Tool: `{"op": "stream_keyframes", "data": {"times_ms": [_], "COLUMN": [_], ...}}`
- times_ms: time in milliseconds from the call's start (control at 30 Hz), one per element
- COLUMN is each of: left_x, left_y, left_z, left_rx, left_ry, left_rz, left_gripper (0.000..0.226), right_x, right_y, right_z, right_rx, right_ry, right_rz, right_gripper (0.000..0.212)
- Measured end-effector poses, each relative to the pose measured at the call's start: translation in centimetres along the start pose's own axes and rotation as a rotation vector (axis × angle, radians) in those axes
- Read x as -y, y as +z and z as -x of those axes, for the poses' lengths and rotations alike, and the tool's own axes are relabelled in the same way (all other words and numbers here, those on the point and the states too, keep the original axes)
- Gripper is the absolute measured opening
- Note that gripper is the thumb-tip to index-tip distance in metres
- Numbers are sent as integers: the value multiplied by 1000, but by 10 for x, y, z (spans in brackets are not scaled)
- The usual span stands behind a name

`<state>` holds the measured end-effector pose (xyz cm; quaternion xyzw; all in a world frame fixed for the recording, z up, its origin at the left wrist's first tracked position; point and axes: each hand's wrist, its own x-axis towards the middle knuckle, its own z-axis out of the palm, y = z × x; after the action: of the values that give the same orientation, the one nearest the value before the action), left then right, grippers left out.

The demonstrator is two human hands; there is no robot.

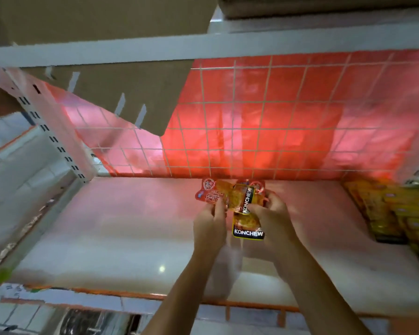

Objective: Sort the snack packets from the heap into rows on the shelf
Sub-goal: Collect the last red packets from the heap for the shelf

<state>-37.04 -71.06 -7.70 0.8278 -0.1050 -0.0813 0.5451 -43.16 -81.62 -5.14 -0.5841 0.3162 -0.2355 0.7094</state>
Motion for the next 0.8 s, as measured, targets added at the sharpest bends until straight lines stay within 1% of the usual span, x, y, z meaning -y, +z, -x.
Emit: {"op": "stream_keyframes", "data": {"times_ms": [67, 133, 233, 300, 333, 400, 467, 533, 633, 700, 800], "left_x": [-15, -30, -50, -64, -70, -85, -100, -115, -133, -147, -167], "left_y": [24, 52, 96, 128, 145, 178, 211, 244, 291, 322, 367], "left_z": [12, 28, 59, 85, 99, 130, 161, 192, 236, 264, 301], "left_rx": [35, 107, 190, 246, 271, 325, 387, 430, 481, 546, 663], "left_ry": [20, 4, 22, 33, 27, 29, 64, 119, 203, 236, 197], "left_rz": [98, 228, 336, 384, 412, 418, 404, 353, 253, 228, 243], "left_gripper": [30, 28, 37, 34, 31, 27, 24, 22, 31, 27, 18], "right_x": [3, 6, 11, 18, 22, 31, 38, 43, 48, 54, 63], "right_y": [-36, -75, -141, -189, -214, -266, -318, -368, -440, -483, -536], "right_z": [8, 16, 26, 34, 40, 56, 73, 90, 117, 134, 157], "right_rx": [-14, -56, -177, -267, -303, -354, -380, -414, -528, -576, -643], "right_ry": [-16, -19, -3, -12, -29, -58, -72, -87, -110, -137, -167], "right_rz": [9, 1, -9, 18, 44, 68, 70, 95, 150, 162, 144], "right_gripper": [30, 29, 27, 33, 31, 21, 25, 22, 10, 13, 16]}}
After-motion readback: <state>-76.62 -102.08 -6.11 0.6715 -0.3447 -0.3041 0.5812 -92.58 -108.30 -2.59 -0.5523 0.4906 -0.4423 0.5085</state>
